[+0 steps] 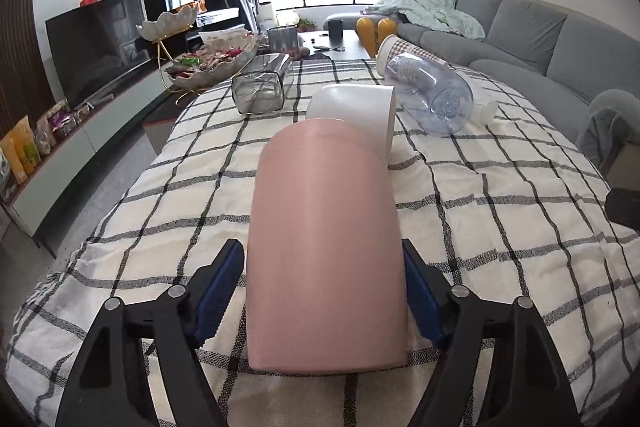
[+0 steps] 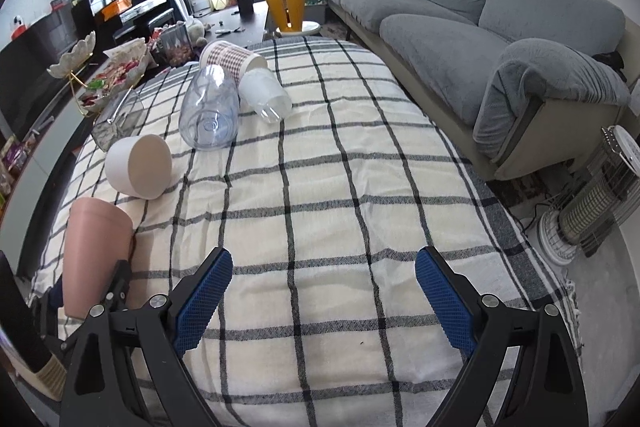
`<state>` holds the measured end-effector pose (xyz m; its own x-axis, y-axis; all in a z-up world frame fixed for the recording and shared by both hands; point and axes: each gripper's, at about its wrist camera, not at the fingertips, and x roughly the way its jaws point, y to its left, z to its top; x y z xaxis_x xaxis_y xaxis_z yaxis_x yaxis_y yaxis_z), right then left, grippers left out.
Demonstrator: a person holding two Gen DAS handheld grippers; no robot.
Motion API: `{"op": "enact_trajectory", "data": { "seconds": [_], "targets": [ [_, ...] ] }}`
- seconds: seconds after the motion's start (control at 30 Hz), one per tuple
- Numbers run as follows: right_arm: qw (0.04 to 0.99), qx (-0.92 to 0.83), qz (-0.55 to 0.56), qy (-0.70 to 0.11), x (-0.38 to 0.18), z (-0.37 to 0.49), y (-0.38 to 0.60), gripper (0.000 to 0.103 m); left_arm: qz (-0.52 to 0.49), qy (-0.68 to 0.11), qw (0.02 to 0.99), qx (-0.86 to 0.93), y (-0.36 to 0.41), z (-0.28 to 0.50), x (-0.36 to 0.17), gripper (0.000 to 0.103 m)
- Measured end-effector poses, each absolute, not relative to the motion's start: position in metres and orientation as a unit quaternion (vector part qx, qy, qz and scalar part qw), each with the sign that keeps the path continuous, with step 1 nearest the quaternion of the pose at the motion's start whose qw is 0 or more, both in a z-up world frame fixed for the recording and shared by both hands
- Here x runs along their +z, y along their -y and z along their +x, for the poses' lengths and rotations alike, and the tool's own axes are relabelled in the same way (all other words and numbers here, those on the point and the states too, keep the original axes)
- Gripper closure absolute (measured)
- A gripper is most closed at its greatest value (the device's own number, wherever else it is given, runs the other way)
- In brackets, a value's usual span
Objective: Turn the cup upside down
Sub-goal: 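Close the left tool around the body of the pink cup, then lift the pink cup with the left tool and turn it over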
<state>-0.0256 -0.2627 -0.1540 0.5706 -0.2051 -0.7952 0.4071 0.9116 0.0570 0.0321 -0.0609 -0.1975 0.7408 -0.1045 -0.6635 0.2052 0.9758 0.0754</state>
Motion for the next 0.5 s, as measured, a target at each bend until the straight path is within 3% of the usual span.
{"op": "enact_trajectory", "data": {
  "seconds": [0.07,0.5],
  "targets": [
    [0.877,-0.174,0.119,-0.432,-0.156,-0.025,0.263,0.01,0.072,-0.35,0.93,-0.088,0.062,0.032,-0.198,0.033],
    [0.875,-0.167,0.135,-0.434,-0.142,-0.025,0.264,0.01,0.075,-0.389,0.913,-0.098,0.058,0.034,-0.173,0.034]
  ]
}}
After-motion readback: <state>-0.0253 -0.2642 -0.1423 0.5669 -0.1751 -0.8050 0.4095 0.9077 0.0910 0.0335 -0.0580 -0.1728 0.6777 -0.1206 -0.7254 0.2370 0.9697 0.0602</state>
